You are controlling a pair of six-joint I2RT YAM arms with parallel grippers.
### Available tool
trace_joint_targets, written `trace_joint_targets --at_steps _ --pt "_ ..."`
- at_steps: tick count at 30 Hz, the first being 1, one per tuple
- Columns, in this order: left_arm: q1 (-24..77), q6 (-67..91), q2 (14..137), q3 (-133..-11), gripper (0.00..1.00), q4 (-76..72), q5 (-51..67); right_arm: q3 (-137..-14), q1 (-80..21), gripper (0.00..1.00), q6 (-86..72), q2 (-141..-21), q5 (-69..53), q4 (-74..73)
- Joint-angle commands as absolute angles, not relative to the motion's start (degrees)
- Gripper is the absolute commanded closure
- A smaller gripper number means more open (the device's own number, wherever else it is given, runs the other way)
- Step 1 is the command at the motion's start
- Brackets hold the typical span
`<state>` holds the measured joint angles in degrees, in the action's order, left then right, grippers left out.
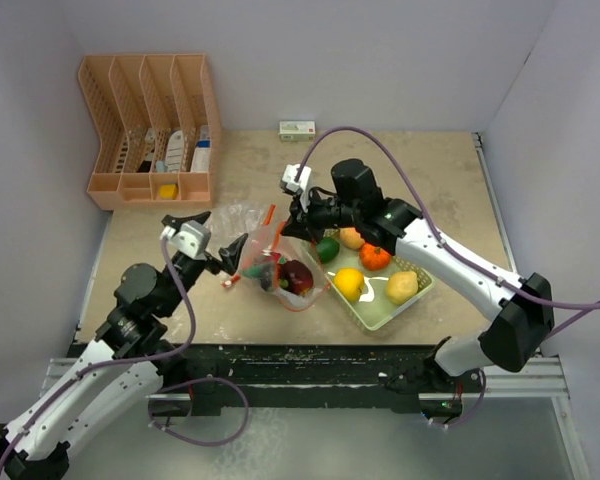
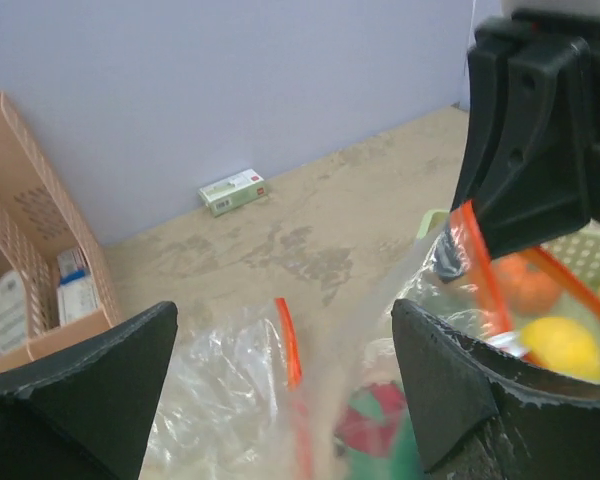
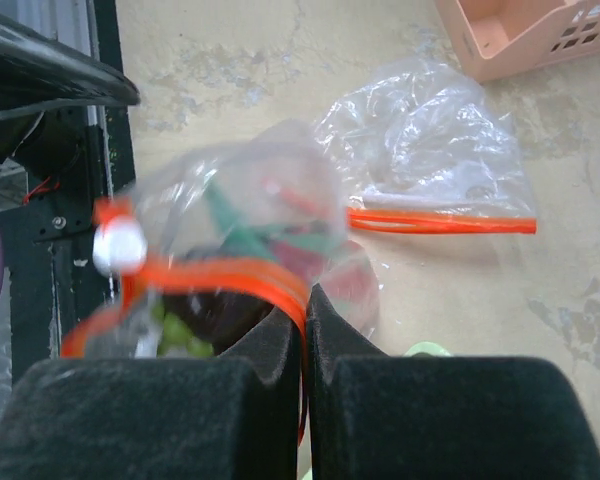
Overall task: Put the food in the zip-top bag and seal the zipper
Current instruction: Adjust the zipper food storage bag at the center of the board.
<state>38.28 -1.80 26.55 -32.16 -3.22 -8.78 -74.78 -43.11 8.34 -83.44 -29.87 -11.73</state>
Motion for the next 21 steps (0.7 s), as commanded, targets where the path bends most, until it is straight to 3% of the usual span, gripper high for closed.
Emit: trace_joint_targets --at_steps 1,5,11,16,21 --pt "38.3 -17.5 30.4 -37.4 0.1 -4.9 -0.5 -75.7 -39.8 1.0 12.1 -81.2 -38.4 -10.5" --pt "38.3 -24.7 30.4 -42.7 0.09 5.0 9.9 -77.1 -38.0 1.0 12.6 -82.5 -40.9 -11.0" --pt "38.3 -26.4 25.3 -42.3 0.06 7.9 26.7 -79.3 -37.4 1.0 9.5 -85.1 -39.9 -10.0" --pt "38.3 -28.4 34.9 -46.2 0.08 17.5 30.7 -84.1 -37.1 1.0 6.2 -87.8 -39.8 -11.0" --pt "38.3 -28.2 40.9 -46.9 0.12 15.6 33.2 -84.6 -37.1 1.0 5.5 -87.2 -40.7 -11.0"
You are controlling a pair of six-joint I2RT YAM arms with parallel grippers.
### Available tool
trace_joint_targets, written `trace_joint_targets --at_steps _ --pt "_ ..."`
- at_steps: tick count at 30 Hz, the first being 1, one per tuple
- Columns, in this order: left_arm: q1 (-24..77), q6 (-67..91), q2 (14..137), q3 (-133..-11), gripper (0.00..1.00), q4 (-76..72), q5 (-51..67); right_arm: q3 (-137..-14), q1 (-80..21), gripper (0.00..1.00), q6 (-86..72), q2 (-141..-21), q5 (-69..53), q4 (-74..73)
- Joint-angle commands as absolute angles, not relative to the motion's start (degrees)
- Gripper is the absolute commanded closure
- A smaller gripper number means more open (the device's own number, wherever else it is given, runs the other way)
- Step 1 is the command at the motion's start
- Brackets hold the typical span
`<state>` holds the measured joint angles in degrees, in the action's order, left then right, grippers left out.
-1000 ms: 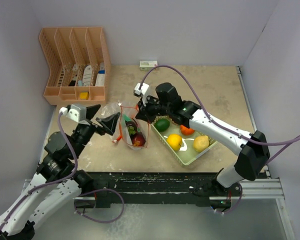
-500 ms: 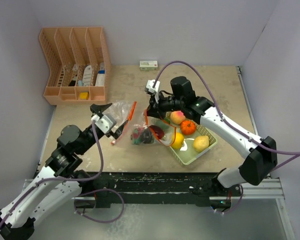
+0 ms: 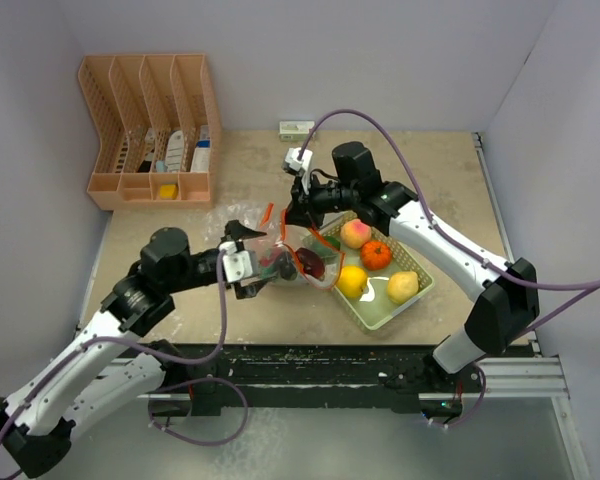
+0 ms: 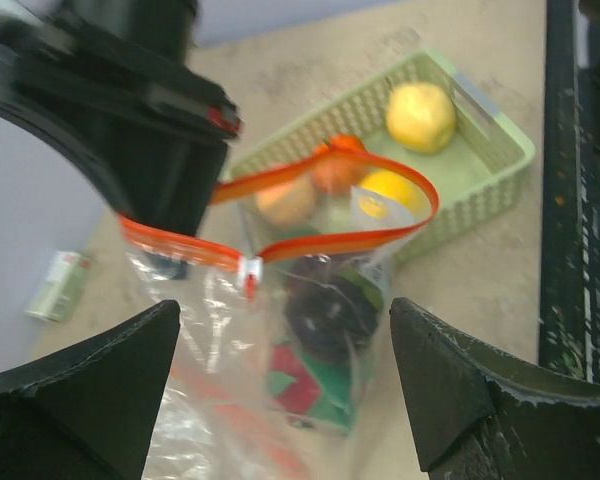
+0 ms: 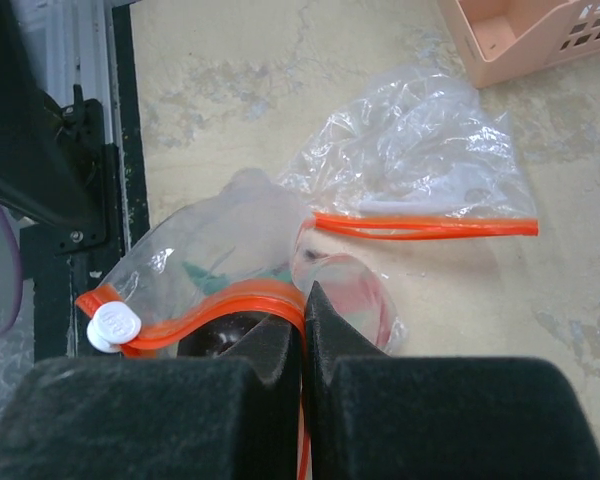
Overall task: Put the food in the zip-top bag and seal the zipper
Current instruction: Adjust the zipper food storage bag at the center of the board.
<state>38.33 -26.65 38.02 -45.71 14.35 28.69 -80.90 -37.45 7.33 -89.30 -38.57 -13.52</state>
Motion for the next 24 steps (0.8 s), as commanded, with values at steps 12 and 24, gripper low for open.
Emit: trace_joint_targets --at_steps 12,24 --pt "38.3 -25.9 42.9 -41.1 0.22 1.8 27.0 -84.2 -37.2 1.0 4.6 -86.9 -42.6 -10.7" --pt "38.4 -26.9 47.4 -39.6 0.46 -1.7 20.5 -84.9 -37.1 1.0 4.4 -86.0 -43.4 -11.0"
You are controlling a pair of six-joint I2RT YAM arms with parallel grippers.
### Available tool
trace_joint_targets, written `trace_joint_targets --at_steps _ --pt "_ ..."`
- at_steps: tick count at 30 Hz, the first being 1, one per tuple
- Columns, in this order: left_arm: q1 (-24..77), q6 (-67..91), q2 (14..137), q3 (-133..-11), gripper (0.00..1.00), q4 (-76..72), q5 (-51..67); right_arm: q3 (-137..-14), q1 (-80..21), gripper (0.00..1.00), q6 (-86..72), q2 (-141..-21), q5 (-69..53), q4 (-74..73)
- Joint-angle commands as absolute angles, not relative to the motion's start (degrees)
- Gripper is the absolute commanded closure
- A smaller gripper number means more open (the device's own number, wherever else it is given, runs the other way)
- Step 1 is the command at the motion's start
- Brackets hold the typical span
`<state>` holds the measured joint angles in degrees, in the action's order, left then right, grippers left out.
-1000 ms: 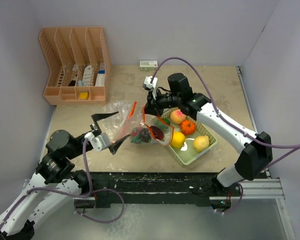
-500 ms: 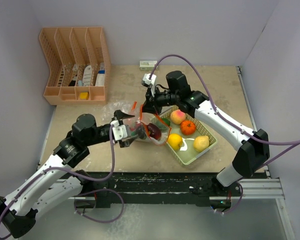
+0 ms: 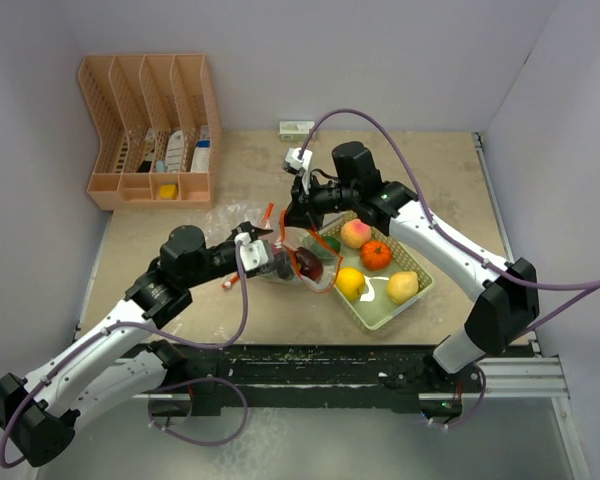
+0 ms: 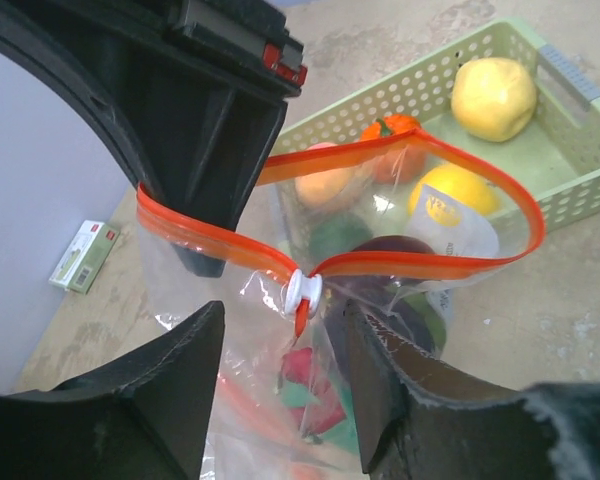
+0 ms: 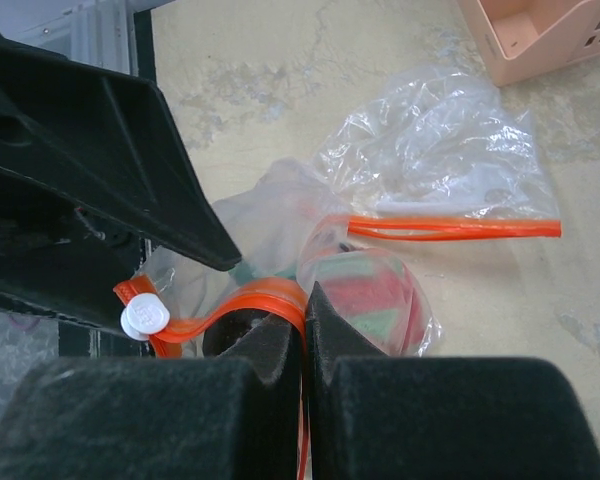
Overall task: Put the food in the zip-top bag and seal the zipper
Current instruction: Adjust the zipper food storage bag at the center of the board.
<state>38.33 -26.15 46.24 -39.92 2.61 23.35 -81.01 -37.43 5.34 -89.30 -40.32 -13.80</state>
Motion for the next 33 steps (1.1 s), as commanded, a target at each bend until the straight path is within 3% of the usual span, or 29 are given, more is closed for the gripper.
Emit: trace_joint_targets --at_steps 1,9,12,13,18,24,26,33 --pt "38.3 -26.8 47.7 -39.5 0.47 -1.6 20.5 -85.2 -37.1 1.0 4.4 -85.9 -43.5 -11.0" --pt "38.3 -26.5 47.8 -38.9 0.58 -3.5 18.7 -86.7 -37.1 1.0 4.2 -85.4 -45.5 -13.7" --pt "38.4 -26.4 47.8 -38.8 0.82 -5.2 17.5 -86.4 -37.1 1.0 4.4 -85.2 -45.7 -14.2" --pt "38.4 -26.4 47.9 -39.0 0.98 -5.3 16.9 -86.1 -37.1 1.0 4.4 -85.1 -45.3 -14.3" --pt "38.4 -25.0 45.8 -39.7 1.0 -5.6 14.8 -84.3 -37.1 0.97 4.9 -84.7 -42.3 -14.5" --pt "38.4 -23.1 40.3 -43.5 1.0 -1.1 13.6 -78.5 -37.1 0.65 7.5 -80.1 -33.0 -11.6" --pt "38.4 -23.0 39.9 -45.3 1.0 2.1 12.8 -75.1 -37.1 0.62 8.7 -76.7 -32.1 -8.0" --pt "38.4 -20.1 42.4 -49.4 1.0 10.3 14.0 -65.6 -37.1 0.5 13.1 -65.5 -44.5 3.3"
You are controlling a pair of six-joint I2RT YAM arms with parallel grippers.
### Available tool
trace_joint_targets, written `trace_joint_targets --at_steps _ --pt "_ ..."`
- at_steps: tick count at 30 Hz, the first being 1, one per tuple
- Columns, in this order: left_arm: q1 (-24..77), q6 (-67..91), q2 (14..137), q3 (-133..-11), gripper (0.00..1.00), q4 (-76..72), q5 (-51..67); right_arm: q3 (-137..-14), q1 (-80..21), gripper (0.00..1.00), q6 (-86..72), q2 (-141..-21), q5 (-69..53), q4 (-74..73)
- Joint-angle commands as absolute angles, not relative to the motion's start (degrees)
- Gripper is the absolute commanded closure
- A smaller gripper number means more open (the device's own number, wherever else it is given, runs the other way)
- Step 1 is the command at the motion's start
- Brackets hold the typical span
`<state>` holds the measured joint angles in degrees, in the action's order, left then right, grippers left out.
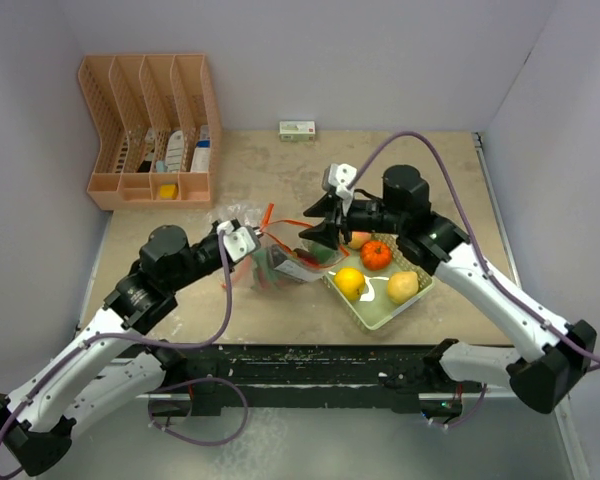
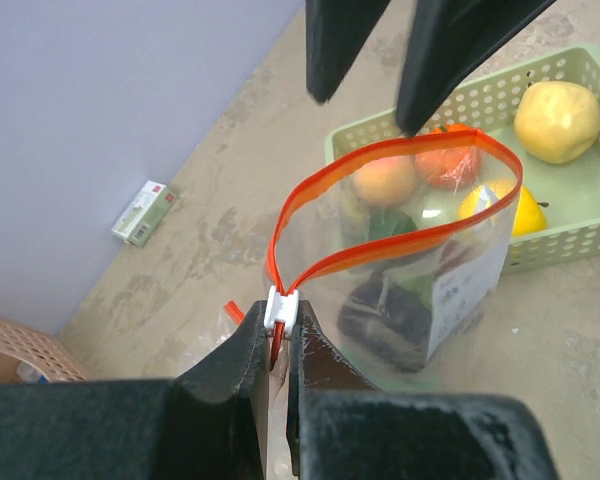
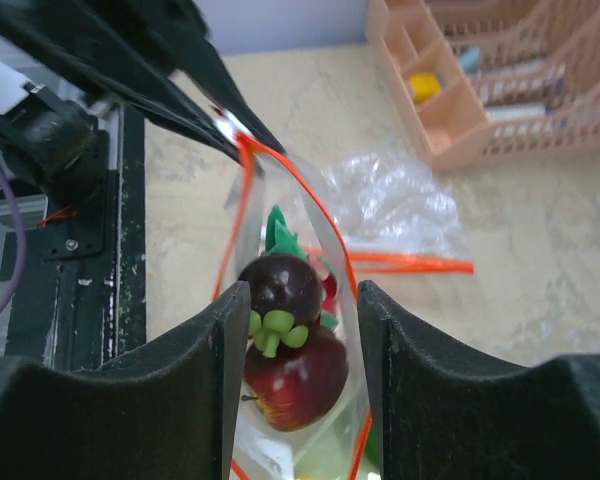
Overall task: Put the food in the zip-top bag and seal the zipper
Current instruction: Adjust the zipper food storage bag at the center of the board.
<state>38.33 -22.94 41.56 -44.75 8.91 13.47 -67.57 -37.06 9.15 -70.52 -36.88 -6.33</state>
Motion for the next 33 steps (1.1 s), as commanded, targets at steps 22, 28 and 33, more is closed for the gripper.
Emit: trace_joint_targets --at_steps 22,28,33 --pt "38.4 -19.4 46.8 -53.3 1.0 13.8 17.6 -71.7 -38.4 0.02 10.0 -80.2 -58.8 6.0" --pt "38.4 -19.5 46.8 -53.1 1.0 13.5 17.8 -71.5 -40.3 0.04 8.3 -83.0 -53.5 6.3" --pt "38.4 -19.5 46.6 -53.1 1.0 13.4 17.8 -71.0 -40.8 0.16 7.9 -84.1 -48.7 4.6"
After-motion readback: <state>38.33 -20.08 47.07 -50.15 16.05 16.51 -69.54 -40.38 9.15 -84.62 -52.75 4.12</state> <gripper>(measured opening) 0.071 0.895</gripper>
